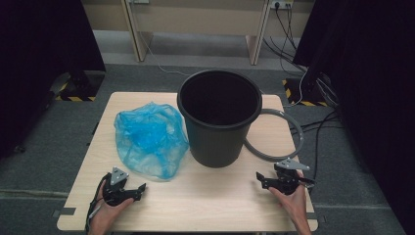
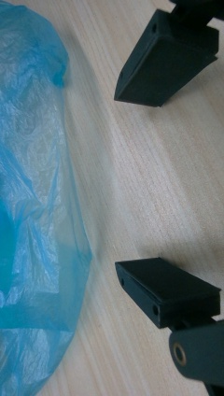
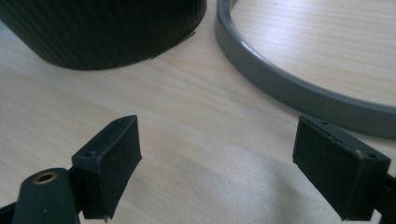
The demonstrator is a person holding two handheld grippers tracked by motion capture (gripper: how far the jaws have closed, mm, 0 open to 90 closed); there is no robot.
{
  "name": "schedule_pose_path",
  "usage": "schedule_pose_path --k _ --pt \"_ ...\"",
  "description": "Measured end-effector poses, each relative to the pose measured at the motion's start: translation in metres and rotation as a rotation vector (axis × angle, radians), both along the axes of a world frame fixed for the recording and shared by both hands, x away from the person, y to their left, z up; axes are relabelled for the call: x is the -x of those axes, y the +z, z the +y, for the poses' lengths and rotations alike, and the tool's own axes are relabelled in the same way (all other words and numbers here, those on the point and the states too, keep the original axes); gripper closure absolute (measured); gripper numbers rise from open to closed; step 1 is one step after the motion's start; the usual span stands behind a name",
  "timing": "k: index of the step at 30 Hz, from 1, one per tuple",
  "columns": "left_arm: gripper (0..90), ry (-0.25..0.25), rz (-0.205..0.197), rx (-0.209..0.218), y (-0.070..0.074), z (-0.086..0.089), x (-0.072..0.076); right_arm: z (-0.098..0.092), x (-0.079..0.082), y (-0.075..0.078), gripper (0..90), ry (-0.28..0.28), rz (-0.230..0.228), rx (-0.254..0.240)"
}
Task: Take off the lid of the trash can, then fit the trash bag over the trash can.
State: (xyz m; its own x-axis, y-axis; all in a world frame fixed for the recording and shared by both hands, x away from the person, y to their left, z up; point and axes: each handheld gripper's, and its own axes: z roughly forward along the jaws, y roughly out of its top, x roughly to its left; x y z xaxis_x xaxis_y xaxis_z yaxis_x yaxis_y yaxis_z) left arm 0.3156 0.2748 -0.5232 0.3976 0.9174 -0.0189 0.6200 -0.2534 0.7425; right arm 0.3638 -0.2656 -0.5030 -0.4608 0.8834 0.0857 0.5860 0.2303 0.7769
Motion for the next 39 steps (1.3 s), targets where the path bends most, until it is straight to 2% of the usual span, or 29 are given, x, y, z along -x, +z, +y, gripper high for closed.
schedule_pose_path --k 3,11,14,17,21,24,27,32,35,39 --pt "14.4 0.0 0.0 0.0 0.0 0.0 0.0 0.0 0.004 -0.003 15.9 -0.002 0.019 -0.005" --pt "14.4 0.001 0.0 0.0 0.0 0.0 0.0 -0.001 0.007 -0.011 15.9 0.01 0.047 0.035" --pt "14.4 0.001 0.0 0.001 0.0 0.0 0.0 -0.001 0.007 -0.011 15.8 0.004 0.053 0.036" --pt "14.4 0.001 0.001 0.001 0.0 0.0 0.0 0.001 0.008 -0.011 14.1 0.003 0.059 0.055" --pt "14.6 -0.003 0.002 0.01 0.0 -0.001 0.001 0.007 0.008 -0.012 10.9 0.024 0.046 0.118" --pt "15.0 -0.011 0.007 0.032 0.001 0.0 0.002 0.009 0.009 -0.012 9.8 0.024 0.051 0.128" --pt "15.3 -0.008 -0.01 0.045 0.008 0.001 0.002 0.009 0.008 -0.012 8.7 0.029 0.051 0.129" --pt "15.1 -0.003 -0.048 0.102 0.027 0.001 -0.003 0.01 0.007 -0.012 7.7 0.032 0.053 0.133" --pt "15.1 -0.001 -0.065 0.125 0.039 -0.001 -0.012 0.01 0.007 -0.012 7.5 0.031 0.055 0.132" --pt "15.1 0.013 -0.084 0.153 0.053 -0.005 -0.034 0.01 0.007 -0.012 7.4 0.031 0.056 0.133"
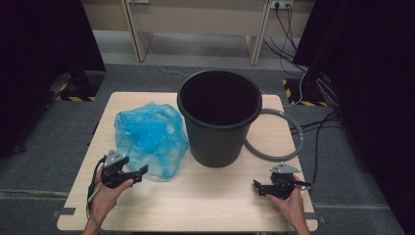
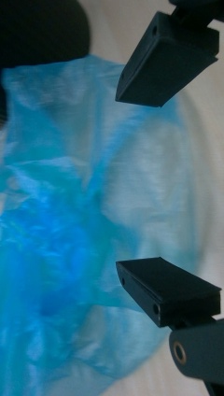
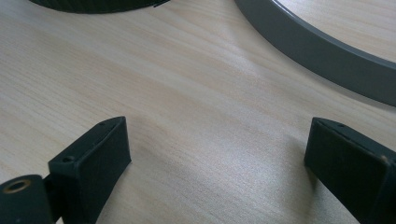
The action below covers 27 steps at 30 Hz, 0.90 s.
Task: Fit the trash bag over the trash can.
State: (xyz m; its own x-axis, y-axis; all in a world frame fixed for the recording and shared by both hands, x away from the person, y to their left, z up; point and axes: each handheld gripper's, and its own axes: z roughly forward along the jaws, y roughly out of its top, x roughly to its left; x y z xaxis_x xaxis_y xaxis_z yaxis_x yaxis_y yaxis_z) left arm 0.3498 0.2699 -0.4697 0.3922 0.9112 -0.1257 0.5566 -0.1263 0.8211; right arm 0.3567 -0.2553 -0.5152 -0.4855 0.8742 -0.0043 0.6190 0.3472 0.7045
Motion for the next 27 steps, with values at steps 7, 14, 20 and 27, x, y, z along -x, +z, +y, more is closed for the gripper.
schedule_pose_path --k 7,14,20,27 --pt "15.1 0.002 0.004 0.011 0.012 -0.012 -0.043 0.0 0.0 0.0 7.2 -0.001 0.003 -0.003" --pt "15.1 0.005 0.03 -0.019 0.013 -0.02 -0.083 0.001 -0.001 0.0 6.7 0.0 0.003 -0.002" --pt "15.1 -0.01 0.041 -0.06 0.007 -0.033 -0.113 0.0 -0.002 0.0 6.4 0.006 0.0 0.002" --pt "15.3 0.01 0.101 -0.081 -0.015 -0.041 -0.139 0.0 -0.002 0.0 6.3 0.009 0.002 0.002"
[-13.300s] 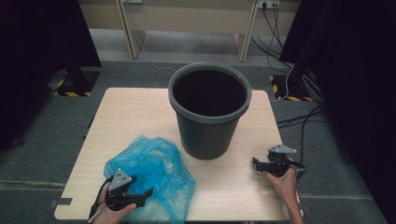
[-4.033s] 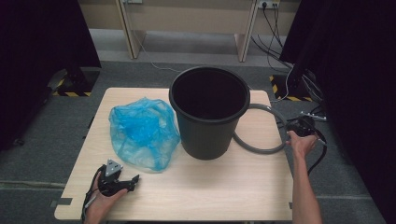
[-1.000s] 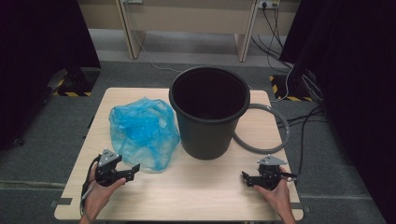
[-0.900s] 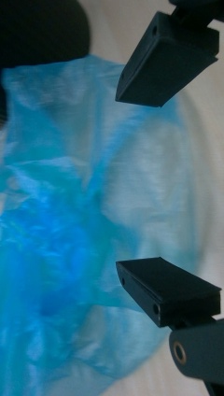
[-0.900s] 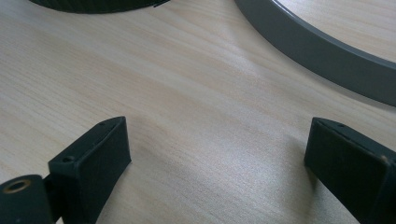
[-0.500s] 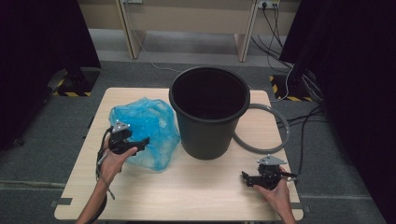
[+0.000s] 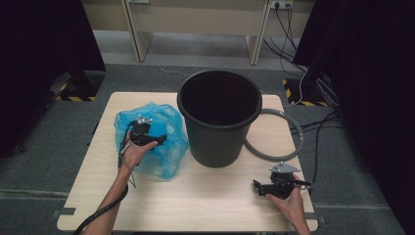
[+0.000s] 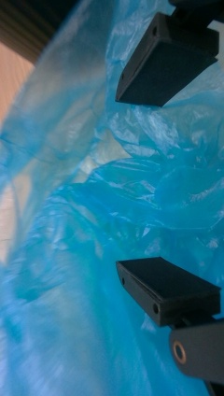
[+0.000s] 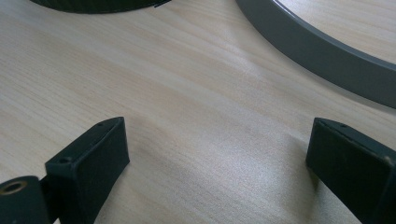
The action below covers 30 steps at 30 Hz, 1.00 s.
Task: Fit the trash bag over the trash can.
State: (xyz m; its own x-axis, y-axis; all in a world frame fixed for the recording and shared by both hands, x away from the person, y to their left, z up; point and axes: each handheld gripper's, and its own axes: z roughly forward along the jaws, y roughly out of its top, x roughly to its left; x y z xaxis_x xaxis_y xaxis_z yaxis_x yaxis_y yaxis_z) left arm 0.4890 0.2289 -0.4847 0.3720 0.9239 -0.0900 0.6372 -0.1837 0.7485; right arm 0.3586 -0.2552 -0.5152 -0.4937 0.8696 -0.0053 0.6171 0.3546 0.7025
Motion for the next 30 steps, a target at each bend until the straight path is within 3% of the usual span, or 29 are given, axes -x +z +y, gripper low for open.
schedule_pose_path --k 5,7,9,10,14,17,22,26,30 --pt "18.0 -0.004 0.041 -0.058 -0.018 -0.005 -0.004 0.0 0.0 0.0 6.2 0.004 -0.002 0.002" --pt "24.7 -0.006 0.058 -0.064 -0.025 -0.005 -0.004 0.0 0.0 0.0 6.2 0.004 -0.002 0.001" --pt "31.8 -0.003 0.019 -0.077 -0.03 -0.004 -0.001 0.0 0.0 0.0 6.1 0.005 -0.001 0.001" --pt "35.7 -0.002 0.017 -0.079 -0.029 -0.003 0.0 0.0 0.0 0.0 6.1 0.005 -0.001 0.001" --pt "69.2 0.002 0.021 -0.078 -0.026 0.001 0.002 0.0 0.0 0.0 6.1 0.004 -0.001 0.001" --pt "82.3 0.013 0.025 -0.069 -0.026 0.003 0.003 0.0 0.0 0.0 6.2 0.005 -0.002 0.001" --pt "86.4 0.002 0.027 -0.045 -0.023 0.007 0.01 0.0 -0.001 0.0 6.1 0.005 -0.001 0.001" --pt "86.7 -0.009 0.006 -0.014 -0.011 0.011 0.016 0.0 -0.001 0.0 6.1 0.003 -0.001 -0.001" --pt "86.8 -0.03 -0.044 0.032 0.019 0.018 0.027 0.0 -0.001 0.0 6.1 0.003 -0.001 -0.001"
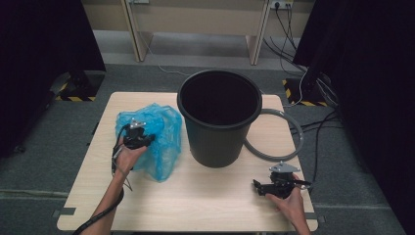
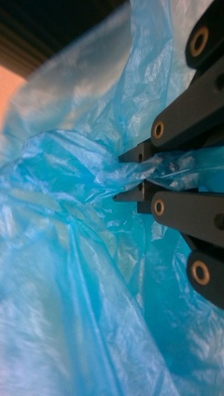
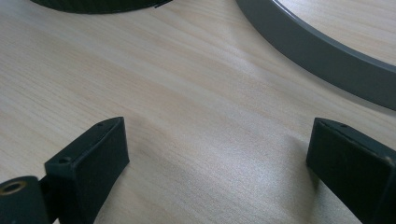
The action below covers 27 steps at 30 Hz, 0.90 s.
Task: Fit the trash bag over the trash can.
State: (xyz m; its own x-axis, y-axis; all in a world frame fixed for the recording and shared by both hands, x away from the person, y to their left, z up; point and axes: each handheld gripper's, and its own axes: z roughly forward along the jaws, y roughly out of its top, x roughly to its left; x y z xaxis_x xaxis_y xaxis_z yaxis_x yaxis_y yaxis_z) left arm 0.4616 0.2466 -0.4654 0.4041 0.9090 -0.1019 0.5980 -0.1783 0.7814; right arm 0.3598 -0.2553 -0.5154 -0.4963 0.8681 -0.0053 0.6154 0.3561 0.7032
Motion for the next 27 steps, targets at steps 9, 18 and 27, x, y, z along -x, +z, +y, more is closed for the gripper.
schedule_pose_path --k 9,18,27 --pt "86.6 -0.027 -0.085 0.037 0.052 0.011 0.019 0.0 0.0 0.0 6.1 0.001 0.002 0.001" --pt "86.5 -0.027 -0.146 0.062 0.092 0.027 0.035 0.0 -0.001 0.0 6.1 -0.002 0.002 0.001" --pt "86.5 -0.017 -0.216 0.084 0.133 0.04 0.047 0.001 -0.002 0.0 6.1 -0.004 0.002 0.003"
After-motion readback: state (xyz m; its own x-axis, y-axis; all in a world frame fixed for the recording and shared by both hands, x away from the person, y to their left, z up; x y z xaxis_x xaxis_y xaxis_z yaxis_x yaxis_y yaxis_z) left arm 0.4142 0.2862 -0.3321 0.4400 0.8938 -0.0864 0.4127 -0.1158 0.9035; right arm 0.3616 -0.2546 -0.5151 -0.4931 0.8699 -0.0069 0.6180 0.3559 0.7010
